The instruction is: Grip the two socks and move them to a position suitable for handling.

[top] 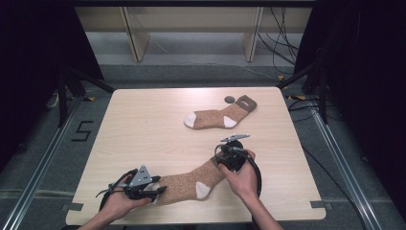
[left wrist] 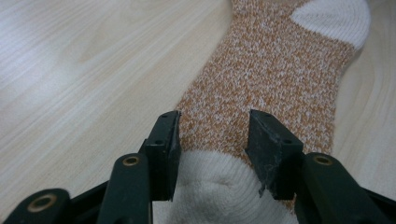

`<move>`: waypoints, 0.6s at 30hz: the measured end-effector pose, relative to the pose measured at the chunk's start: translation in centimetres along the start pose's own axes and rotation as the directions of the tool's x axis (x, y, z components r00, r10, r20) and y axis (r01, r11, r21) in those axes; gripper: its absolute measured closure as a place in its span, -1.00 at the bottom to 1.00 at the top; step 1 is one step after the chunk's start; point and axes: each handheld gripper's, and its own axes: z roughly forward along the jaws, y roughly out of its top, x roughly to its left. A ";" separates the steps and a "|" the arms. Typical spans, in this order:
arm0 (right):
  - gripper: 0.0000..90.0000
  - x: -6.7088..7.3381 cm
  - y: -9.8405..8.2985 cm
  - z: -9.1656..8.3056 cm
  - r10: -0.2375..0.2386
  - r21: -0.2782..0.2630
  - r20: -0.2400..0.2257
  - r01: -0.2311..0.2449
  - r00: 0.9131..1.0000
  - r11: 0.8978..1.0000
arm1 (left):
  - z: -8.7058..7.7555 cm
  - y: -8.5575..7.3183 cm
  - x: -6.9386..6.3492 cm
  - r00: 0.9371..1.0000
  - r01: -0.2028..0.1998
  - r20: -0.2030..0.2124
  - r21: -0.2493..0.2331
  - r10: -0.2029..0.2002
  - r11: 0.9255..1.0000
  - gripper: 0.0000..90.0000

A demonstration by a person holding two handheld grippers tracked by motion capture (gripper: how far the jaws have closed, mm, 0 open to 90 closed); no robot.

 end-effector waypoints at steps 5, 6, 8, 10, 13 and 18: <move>0.70 -1.1 -1.5 2.3 -0.047 0.064 0.017 0.046 0.999 0.997 | 0.1 0.1 0.2 1.000 -0.012 0.000 0.023 0.012 1.000 0.23; 0.70 -1.0 -1.6 2.1 -0.064 0.069 0.028 0.062 0.998 0.996 | 0.2 0.1 0.2 1.000 -0.007 -0.001 0.024 0.007 1.000 0.24; 0.71 -0.9 -1.9 1.9 -0.087 0.085 0.030 0.084 0.996 0.993 | 0.3 0.2 0.5 1.000 -0.003 -0.008 0.030 0.003 1.000 0.24; 0.72 -0.8 -2.2 1.6 -0.092 0.093 0.031 0.088 0.995 0.992 | 0.4 0.3 0.9 1.000 -0.008 -0.007 0.033 0.008 0.999 0.24; 0.72 -0.8 -2.7 1.2 -0.075 0.105 0.025 0.072 0.997 0.992 | 0.8 0.6 1.9 1.000 0.000 -0.021 0.040 0.000 0.999 0.23; 0.72 -0.7 -3.5 0.4 -0.089 0.125 0.020 0.086 0.996 0.988 | 1.5 1.3 3.2 0.999 -0.006 -0.043 0.053 0.009 0.999 0.21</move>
